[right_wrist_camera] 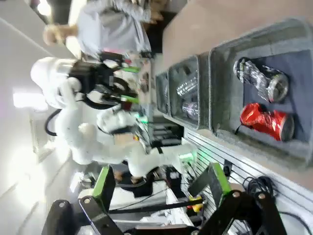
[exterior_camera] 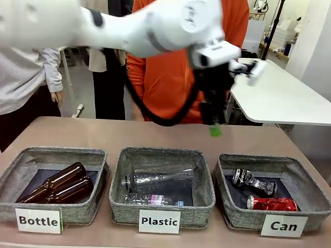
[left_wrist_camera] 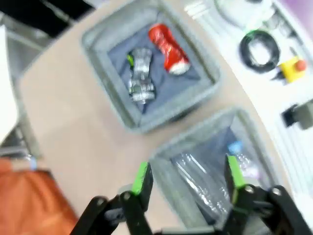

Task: Sort the can waste into the basket.
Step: Pick up the can waste from the table and place it in the right Fabric basket.

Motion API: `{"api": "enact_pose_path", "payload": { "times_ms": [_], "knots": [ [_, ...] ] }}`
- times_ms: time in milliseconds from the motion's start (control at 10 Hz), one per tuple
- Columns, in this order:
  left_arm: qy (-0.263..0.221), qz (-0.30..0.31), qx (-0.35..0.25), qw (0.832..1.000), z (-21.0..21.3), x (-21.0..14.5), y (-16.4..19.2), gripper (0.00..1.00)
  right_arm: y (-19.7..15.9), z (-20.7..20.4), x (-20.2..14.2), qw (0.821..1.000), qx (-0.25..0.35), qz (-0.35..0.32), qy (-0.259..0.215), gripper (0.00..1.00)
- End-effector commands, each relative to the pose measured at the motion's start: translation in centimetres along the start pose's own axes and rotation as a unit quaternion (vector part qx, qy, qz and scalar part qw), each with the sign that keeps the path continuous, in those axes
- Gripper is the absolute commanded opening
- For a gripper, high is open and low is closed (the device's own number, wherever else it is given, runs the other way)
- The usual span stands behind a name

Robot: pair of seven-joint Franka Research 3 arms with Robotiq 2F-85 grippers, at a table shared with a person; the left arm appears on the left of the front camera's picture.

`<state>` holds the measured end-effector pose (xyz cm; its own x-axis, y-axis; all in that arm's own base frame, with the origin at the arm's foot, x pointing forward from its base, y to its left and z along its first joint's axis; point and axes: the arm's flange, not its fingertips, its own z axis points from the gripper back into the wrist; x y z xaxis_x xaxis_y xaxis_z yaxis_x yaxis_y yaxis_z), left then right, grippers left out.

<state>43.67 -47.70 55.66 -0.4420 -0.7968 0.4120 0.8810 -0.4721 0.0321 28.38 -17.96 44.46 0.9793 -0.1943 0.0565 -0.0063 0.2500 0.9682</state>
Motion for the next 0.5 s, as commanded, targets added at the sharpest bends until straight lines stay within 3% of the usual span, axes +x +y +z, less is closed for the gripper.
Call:
{"api": "enact_pose_path", "payload": {
  "times_ms": [0,200,400],
  "knots": [
    [-0.036,0.022,0.052,0.998,2.3,-6.4,-7.6,0.76,2.5,-4.5,4.8,0.996,-0.054,0.013,0.064,1.00],
    [-0.065,0.089,0.097,0.989,6.0,-13.0,-11.9,0.76,3.4,-9.8,6.9,0.989,-0.080,0.022,0.125,1.00],
    [-0.131,0.165,0.105,0.972,9.8,-19.5,-15.9,0.76,3.6,-13.3,7.3,0.988,-0.036,0.026,0.145,1.00]
  ]
}}
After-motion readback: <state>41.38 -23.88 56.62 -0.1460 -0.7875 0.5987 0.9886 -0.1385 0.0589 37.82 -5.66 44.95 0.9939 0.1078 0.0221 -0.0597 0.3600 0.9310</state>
